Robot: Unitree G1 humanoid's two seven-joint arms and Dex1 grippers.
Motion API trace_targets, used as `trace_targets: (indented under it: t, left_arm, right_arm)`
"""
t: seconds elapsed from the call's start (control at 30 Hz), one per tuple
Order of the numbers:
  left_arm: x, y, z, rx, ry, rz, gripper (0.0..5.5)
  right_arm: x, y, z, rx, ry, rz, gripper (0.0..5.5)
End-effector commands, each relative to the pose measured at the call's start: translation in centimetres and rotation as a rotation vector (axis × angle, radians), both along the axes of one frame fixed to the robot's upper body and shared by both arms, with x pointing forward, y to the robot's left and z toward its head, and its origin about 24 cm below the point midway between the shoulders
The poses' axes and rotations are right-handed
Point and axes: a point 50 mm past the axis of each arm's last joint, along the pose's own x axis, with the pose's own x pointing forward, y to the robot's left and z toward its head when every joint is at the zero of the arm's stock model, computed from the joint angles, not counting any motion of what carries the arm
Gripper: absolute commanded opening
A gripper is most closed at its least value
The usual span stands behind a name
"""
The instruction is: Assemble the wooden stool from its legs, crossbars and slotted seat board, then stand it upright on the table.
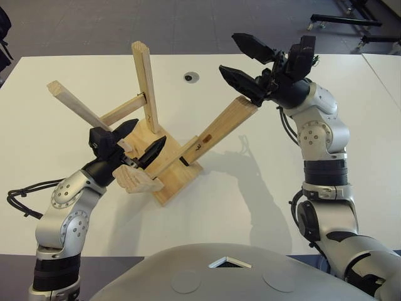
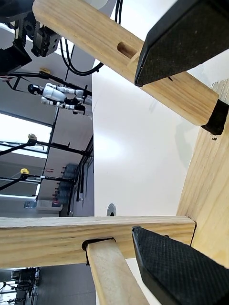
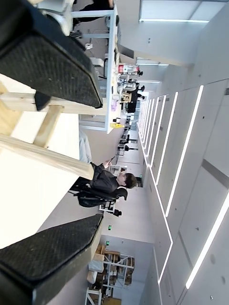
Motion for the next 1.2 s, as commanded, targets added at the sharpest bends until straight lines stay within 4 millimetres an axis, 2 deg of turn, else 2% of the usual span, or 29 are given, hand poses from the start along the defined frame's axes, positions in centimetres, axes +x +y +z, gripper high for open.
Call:
trace_targets:
  t: [0.03,0.13,0.27,0.37,0.5,0.63,0.77,0.93,1.03,1.2]
  left_arm:
    - [0.2,-0.2,-1.1,0.044,0.04,0.001,5.4]
    - [0.1,-0.4,-3.4,0.187,0.12,-0.008,5.4]
    - [0.1,0.6,-6.8,0.425,0.212,0.051,5.4]
    - [-0.1,0.8,-8.2,0.516,0.236,0.048,5.4]
    - [-0.7,0.8,-8.7,0.502,0.244,0.054,5.4]
    - [-1.8,1.0,-8.8,0.48,0.264,0.059,5.4]
    - [-2.8,1.2,-8.5,0.481,0.277,0.037,5.4]
    - [-2.8,1.2,-8.3,0.482,0.288,0.009,5.4]
    - [-2.8,1.0,-8.5,0.474,0.297,0.002,5.4]
    - [-3.1,0.7,-8.7,0.463,0.314,-0.005,5.4]
  right_arm:
    - [0.0,0.0,2.9,0.071,-0.075,0.024,4.11]
    - [-0.2,0.0,3.8,0.088,-0.093,0.046,4.11]
    - [-0.5,0.1,4.5,0.095,-0.104,0.084,4.11]
    - [-0.6,0.2,4.7,0.093,-0.103,0.094,4.11]
    - [-1.5,-1.0,4.5,0.078,-0.074,0.115,4.11]
    - [-4.3,-3.7,2.0,0.032,0.072,0.217,4.11]
    - [-6.3,-4.8,-0.4,0.018,0.21,0.229,4.11]
    - [-8.2,-4.7,-2.5,-0.01,0.279,0.198,4.11]
    - [-9.6,-4.9,-3.6,-0.035,0.339,0.235,4.11]
    - [-9.9,-5.0,-4.1,-0.063,0.372,0.25,4.11]
